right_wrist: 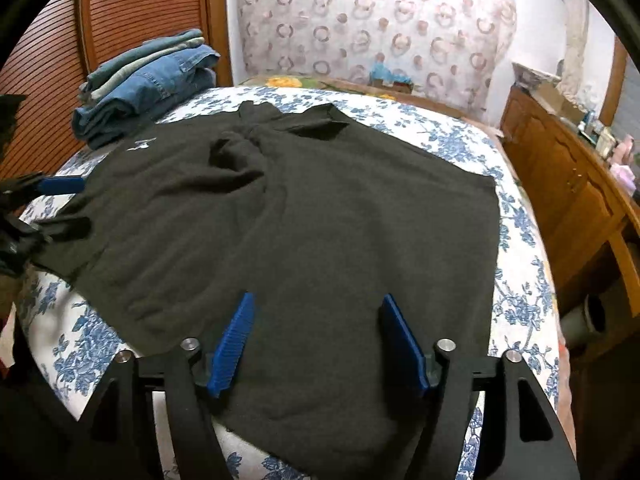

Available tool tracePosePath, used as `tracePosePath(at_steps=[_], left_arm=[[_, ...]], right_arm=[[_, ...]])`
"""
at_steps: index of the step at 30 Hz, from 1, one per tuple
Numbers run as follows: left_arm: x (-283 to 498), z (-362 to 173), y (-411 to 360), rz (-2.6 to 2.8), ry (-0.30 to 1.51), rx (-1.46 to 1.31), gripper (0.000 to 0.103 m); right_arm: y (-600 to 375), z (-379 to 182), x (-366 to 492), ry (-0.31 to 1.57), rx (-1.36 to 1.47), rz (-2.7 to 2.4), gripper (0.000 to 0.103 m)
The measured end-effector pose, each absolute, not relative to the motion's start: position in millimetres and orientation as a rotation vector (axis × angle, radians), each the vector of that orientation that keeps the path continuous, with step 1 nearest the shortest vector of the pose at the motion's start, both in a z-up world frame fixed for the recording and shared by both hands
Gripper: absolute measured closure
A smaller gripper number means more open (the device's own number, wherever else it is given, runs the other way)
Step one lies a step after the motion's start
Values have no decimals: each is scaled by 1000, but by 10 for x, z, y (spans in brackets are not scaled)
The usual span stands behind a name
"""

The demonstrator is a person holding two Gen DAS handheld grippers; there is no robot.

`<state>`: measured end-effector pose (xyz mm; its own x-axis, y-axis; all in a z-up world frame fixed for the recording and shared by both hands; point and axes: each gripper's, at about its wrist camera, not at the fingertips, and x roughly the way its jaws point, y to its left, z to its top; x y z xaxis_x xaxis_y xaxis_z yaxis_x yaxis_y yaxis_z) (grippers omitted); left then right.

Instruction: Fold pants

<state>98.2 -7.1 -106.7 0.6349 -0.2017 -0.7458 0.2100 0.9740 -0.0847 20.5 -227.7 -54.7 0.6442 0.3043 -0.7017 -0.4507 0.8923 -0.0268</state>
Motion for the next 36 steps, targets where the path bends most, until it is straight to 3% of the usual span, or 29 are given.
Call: tracePosePath(at_steps=[11,24,29,36], left_arm=[[553,-1154,526,-163,879,-44,42],[480,-1246,522,-149,888,-33,66],[512,-1254,479,-169,874,-16,96],[568,-1111,333,-224,830,-27,98]], right_arm=[[-2050,-550,314,752,-179,397,28],[-2052,-495,231,735,-160,417,28],[-2068,-476,202,723,-153,420,28],[-2132,-508,185,717,-135,422,28]])
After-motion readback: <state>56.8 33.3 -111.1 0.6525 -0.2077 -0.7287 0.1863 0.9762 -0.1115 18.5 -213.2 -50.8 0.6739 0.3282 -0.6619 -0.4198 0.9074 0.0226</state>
